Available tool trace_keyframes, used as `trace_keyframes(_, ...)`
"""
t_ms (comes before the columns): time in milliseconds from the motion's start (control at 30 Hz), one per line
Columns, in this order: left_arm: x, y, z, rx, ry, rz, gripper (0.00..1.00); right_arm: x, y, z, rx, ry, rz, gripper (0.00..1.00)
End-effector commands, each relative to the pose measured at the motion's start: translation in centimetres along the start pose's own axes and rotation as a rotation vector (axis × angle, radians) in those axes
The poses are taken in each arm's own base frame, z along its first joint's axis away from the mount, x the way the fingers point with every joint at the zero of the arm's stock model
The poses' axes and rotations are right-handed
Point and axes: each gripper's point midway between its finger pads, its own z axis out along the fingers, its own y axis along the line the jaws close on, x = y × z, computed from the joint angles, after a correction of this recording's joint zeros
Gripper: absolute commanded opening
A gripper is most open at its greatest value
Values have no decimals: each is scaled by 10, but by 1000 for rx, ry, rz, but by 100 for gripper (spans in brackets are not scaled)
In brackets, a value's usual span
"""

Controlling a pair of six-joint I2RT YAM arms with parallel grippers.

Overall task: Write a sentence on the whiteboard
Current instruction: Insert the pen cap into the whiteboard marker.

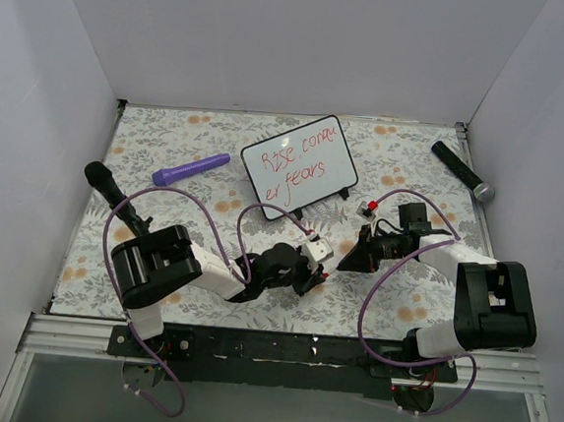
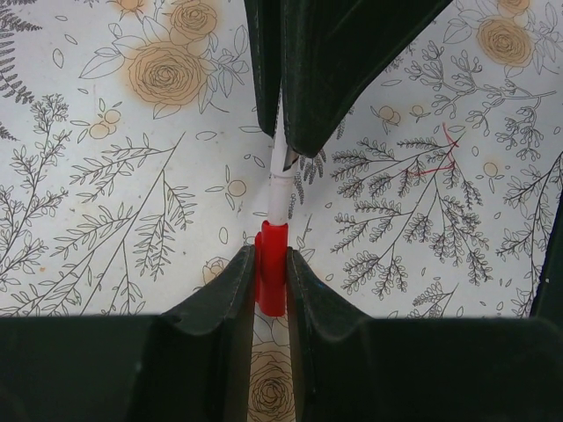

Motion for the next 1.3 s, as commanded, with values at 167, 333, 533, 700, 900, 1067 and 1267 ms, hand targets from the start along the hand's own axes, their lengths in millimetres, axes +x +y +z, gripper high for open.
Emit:
trace_keyframes(167,-30,-2,3,-3,-90,17,0,-8,8,2,-46,-13,-10,1)
trace_keyframes(333,-42,-2,6,-4,-119,29,0,-8,9,2,-56,-14,-6,1)
trace_keyframes(533,-58,-2,10,-6,-162,54,0,-8,13,3,-77,-15,0,1)
trace_keyframes(700,-86,3,8,-42,-260,91,0,-6,11,4,-68,-1,-4,1)
trace_keyframes(900,-104,5,9,-58,-345,123,0,-3,1,4,-7,34,-23,1)
trace_keyframes(1067,-99,6,14,-59,-380,57,0,-4,-12,0,88,56,-48,1)
trace_keyframes(1267,-103,2,12,-29,-490,51,0,-8,-18,-2,183,99,-133,1)
